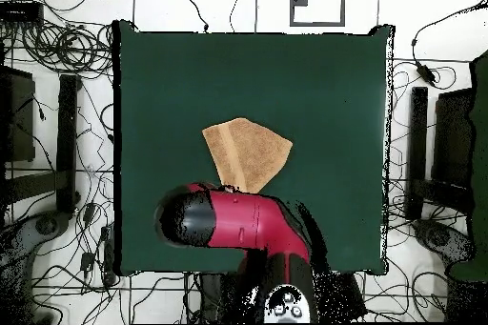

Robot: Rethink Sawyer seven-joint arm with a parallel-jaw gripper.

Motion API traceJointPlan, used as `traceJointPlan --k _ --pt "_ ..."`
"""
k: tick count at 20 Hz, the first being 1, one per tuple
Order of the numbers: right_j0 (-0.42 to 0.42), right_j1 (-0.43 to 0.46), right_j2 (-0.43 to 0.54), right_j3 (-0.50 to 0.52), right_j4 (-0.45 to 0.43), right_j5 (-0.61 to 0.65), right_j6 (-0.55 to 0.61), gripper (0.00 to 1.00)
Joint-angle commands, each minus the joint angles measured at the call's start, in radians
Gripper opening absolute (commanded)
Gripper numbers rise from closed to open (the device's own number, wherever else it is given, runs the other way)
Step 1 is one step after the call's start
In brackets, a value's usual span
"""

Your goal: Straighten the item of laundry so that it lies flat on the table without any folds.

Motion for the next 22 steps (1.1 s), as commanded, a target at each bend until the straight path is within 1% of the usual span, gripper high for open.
traceJointPlan --k 1,7,12,18,22 --pt "-0.023 0.166 0.105 -0.084 -0.016 -0.172 0.134 1.00" --pt "-0.017 0.255 0.090 -0.114 -0.026 -0.288 0.137 1.00" --pt "-0.028 0.280 0.099 -0.113 -0.035 -0.320 0.118 1.00" --pt "-0.040 0.285 0.111 -0.103 -0.045 -0.323 0.104 1.00" --pt "-0.061 0.280 0.138 -0.089 -0.044 -0.311 0.098 1.00"
